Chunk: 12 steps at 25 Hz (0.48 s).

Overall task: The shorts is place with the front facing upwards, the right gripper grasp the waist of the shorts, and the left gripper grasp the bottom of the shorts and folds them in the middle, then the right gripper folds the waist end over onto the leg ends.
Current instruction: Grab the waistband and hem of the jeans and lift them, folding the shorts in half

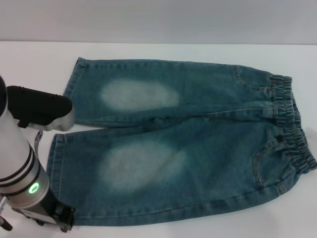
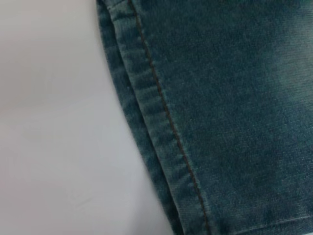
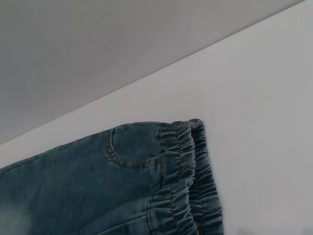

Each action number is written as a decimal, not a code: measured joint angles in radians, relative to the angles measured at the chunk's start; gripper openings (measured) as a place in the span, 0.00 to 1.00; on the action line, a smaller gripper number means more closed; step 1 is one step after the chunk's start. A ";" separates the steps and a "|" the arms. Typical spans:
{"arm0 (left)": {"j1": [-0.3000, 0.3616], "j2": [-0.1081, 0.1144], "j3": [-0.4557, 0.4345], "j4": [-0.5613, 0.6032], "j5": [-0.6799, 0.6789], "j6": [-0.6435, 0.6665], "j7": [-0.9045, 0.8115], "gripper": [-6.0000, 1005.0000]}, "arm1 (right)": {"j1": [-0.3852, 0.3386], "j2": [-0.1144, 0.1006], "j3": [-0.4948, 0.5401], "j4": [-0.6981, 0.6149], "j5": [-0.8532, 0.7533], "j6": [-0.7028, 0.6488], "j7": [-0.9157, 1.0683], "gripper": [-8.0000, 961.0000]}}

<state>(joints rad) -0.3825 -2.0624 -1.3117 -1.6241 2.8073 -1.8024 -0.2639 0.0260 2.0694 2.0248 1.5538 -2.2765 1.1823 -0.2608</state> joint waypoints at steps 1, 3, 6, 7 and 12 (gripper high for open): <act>-0.001 0.000 0.000 0.001 -0.001 0.002 0.003 0.59 | 0.000 0.000 0.000 0.000 0.000 0.000 0.000 0.80; -0.001 0.001 0.000 0.000 -0.001 0.002 0.003 0.51 | 0.000 0.000 0.000 0.000 0.000 0.002 0.000 0.80; -0.001 0.001 0.002 -0.020 -0.002 0.004 0.003 0.38 | -0.001 0.000 0.000 0.000 0.000 0.007 0.000 0.80; -0.001 0.001 0.002 -0.020 -0.002 0.004 0.003 0.37 | -0.002 0.000 0.000 0.000 0.000 0.007 0.000 0.80; -0.002 0.001 0.003 -0.018 -0.002 0.007 0.010 0.27 | -0.005 0.000 0.002 0.000 0.000 0.009 -0.001 0.80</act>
<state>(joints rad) -0.3848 -2.0619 -1.3085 -1.6423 2.8054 -1.7951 -0.2534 0.0215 2.0693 2.0264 1.5542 -2.2764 1.1910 -0.2623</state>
